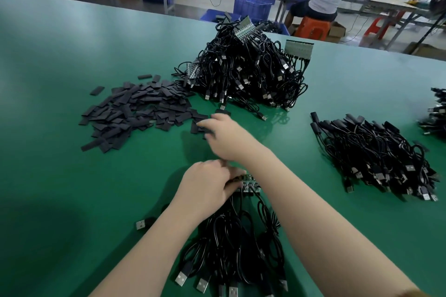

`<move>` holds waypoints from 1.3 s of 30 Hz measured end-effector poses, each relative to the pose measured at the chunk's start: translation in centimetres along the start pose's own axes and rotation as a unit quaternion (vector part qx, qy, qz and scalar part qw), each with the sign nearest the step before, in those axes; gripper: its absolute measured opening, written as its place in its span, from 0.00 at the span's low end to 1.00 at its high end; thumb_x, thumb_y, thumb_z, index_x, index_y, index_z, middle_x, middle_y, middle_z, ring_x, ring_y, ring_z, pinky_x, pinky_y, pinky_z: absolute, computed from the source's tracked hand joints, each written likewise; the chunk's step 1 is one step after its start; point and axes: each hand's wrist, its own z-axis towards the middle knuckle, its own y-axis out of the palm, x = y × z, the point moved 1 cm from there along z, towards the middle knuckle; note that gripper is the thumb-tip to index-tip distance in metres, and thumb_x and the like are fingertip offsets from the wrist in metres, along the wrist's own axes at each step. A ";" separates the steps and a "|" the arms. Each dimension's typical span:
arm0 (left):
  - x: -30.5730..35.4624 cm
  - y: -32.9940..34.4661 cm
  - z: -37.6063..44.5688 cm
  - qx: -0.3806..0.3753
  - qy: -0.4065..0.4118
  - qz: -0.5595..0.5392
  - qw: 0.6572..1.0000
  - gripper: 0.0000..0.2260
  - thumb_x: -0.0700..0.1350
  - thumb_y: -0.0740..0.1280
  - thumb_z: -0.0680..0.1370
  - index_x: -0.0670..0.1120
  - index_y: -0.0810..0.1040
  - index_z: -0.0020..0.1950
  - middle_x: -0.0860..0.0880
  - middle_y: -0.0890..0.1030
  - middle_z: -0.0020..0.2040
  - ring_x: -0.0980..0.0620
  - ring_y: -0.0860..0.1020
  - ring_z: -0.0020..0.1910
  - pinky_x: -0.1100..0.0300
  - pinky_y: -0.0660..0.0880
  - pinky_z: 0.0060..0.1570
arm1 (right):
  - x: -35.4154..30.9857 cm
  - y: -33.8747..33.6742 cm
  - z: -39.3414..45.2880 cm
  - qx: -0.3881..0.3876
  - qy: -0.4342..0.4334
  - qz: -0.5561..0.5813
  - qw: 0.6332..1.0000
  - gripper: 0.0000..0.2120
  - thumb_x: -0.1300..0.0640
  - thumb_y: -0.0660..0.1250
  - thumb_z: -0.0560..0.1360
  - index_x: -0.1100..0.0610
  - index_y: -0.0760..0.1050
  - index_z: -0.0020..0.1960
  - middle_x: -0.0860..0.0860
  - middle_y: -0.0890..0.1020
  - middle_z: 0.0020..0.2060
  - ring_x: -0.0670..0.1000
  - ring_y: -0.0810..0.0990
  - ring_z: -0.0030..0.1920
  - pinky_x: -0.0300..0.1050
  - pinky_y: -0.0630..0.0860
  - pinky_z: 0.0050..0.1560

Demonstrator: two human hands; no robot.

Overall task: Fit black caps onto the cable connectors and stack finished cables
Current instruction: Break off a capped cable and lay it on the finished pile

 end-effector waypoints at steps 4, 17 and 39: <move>0.1 0.1 -0.2 -0.014 0.010 -0.039 0.999 0.16 0.60 0.62 0.79 0.57 0.79 0.63 0.52 0.81 0.51 0.50 0.77 0.54 0.55 0.73 0.46 | 0.8 2.1 1.9 -0.109 -0.043 -0.073 0.990 0.26 0.63 0.55 0.81 0.46 0.63 0.77 0.49 0.58 0.79 0.57 0.61 0.76 0.57 0.71 0.67; 0.9 -0.3 -0.5 -0.091 0.038 -0.115 0.989 0.13 0.58 0.65 0.76 0.60 0.80 0.59 0.55 0.82 0.44 0.55 0.75 0.48 0.57 0.73 0.46 | 4.2 0.5 0.0 0.059 0.133 0.097 0.985 0.21 0.69 0.62 0.76 0.54 0.74 0.66 0.55 0.77 0.61 0.56 0.76 0.58 0.47 0.75 0.52; 1.0 -0.5 -0.4 0.094 -0.065 -0.094 0.989 0.14 0.50 0.64 0.81 0.54 0.78 0.66 0.56 0.82 0.57 0.55 0.78 0.57 0.63 0.72 0.50 | 5.4 1.3 -10.6 0.254 0.173 0.561 0.769 0.09 0.60 0.70 0.76 0.47 0.80 0.52 0.46 0.83 0.32 0.44 0.82 0.34 0.38 0.79 0.40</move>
